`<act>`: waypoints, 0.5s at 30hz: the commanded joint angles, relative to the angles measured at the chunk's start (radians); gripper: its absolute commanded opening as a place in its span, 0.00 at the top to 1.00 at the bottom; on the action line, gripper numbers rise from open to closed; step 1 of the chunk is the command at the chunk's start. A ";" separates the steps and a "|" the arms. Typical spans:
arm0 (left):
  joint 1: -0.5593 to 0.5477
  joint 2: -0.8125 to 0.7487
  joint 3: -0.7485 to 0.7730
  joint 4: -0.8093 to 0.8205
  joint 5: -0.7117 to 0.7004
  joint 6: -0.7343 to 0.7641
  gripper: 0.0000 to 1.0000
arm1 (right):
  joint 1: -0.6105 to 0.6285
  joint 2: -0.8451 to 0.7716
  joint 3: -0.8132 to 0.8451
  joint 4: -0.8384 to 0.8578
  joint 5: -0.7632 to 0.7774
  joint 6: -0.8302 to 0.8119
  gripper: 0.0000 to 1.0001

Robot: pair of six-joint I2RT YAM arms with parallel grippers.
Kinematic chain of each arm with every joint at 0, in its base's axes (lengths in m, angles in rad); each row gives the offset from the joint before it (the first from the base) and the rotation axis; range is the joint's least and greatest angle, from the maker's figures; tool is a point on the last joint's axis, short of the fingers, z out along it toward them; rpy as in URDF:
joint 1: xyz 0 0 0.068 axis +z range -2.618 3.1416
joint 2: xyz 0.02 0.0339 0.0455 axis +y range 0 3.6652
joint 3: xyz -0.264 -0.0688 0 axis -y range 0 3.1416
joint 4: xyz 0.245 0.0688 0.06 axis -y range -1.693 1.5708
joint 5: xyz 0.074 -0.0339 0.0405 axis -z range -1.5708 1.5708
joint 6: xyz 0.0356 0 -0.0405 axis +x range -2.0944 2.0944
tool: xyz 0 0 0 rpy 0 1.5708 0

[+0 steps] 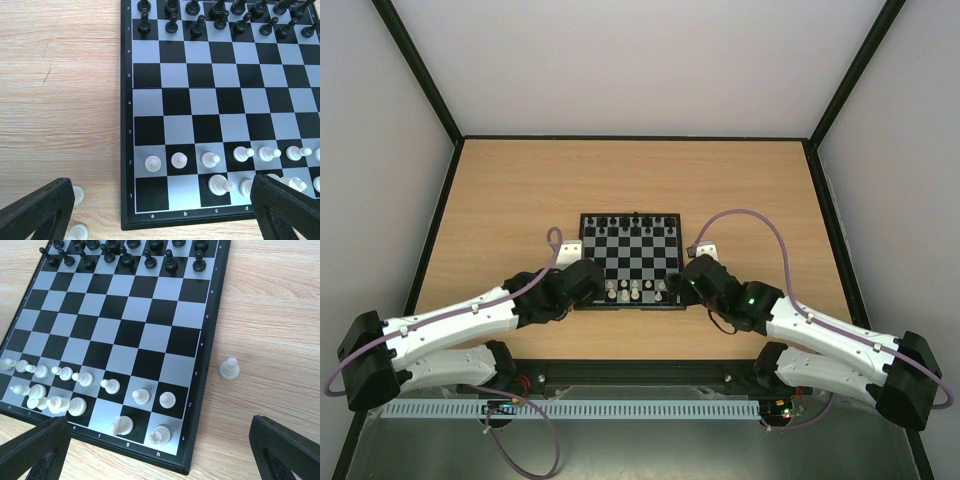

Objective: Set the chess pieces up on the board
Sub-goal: Pick up the chess piece at the center of the board.

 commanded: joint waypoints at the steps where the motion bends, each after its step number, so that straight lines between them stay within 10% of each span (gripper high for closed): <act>1: 0.009 0.017 0.032 -0.006 -0.020 0.007 0.01 | -0.005 -0.027 -0.016 -0.014 0.002 -0.001 0.01; 15: 0.063 0.047 0.035 -0.019 -0.059 -0.020 0.01 | -0.013 -0.049 -0.016 -0.073 0.037 0.069 0.01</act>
